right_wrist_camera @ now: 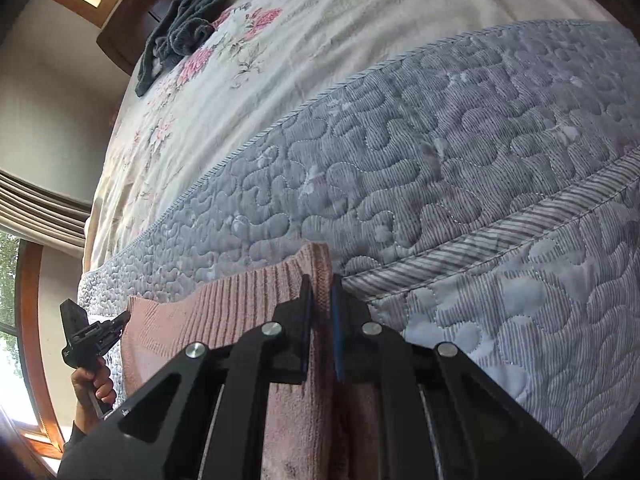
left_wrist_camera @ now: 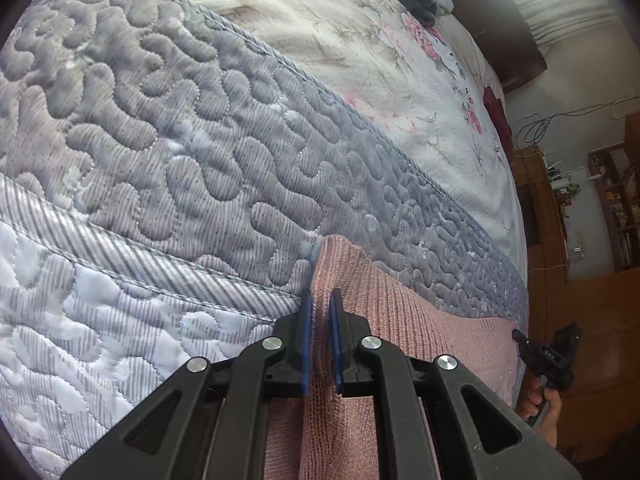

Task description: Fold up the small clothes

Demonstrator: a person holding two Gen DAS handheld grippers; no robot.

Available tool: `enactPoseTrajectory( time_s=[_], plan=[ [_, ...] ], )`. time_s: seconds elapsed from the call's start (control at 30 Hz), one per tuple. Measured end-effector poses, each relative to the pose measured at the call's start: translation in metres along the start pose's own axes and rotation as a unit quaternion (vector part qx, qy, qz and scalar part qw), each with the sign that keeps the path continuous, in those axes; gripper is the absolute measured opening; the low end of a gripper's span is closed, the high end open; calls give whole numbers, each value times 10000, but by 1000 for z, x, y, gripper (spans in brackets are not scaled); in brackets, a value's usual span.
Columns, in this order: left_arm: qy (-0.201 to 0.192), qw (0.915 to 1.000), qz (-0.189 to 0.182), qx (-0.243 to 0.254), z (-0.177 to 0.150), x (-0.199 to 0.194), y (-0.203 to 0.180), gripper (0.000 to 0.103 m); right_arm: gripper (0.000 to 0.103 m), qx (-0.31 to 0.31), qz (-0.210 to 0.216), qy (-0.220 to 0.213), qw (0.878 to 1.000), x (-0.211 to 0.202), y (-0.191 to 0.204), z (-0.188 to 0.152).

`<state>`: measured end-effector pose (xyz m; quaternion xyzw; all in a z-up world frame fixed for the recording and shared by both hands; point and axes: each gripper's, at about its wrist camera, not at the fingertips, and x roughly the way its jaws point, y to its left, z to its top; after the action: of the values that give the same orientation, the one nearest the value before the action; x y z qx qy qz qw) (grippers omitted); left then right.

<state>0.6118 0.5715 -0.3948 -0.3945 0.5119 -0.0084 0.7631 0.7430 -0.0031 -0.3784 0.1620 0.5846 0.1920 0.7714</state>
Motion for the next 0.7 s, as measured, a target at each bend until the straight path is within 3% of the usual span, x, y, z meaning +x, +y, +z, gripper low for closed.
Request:
enactPoseTrajectory(
  time_s=[0.07,0.13,0.23,0.27,0.3,0.37,0.43,0.47,0.5,0.6,0.7],
  plan=[
    [-61,9999,6,-90,-1,-4,2,10,12,-93,-140,26,9999,6,0,-3],
    [-495,9986,11,-185,-5,-29,0,11,19,-115,-334,-302,9989,-9,5,-8],
    [-772,9945,-684,156,-16,-59,-23,11,26,-496,-5,-891,9948,-47,28,-26],
    [-645,9928,-978,268,-22,-58,-30,11,32,-534,179,-882,9945,-51,33,-34],
    [-457,9929,-1037,356,-26,-51,-36,12,34,-575,351,-730,9951,-49,35,-41],
    [-36,9962,-741,458,-36,-27,-39,12,33,-436,394,-351,9977,-32,26,-54],
    [177,9987,-201,423,-43,-5,-27,9,16,-351,195,-167,9991,-17,10,-62],
    [190,9990,-181,353,-45,-1,-20,6,10,-293,228,-164,9992,-14,2,-65],
    [167,9993,-231,261,-45,-3,-16,4,0,-175,266,-161,9994,-16,-4,-66],
    [-66,9969,-585,523,-56,-34,-29,6,10,-75,530,-388,9978,-48,1,-76],
    [94,9898,-1027,986,-90,-54,-41,9,10,-314,914,-392,9945,-69,15,-111]
  ],
)
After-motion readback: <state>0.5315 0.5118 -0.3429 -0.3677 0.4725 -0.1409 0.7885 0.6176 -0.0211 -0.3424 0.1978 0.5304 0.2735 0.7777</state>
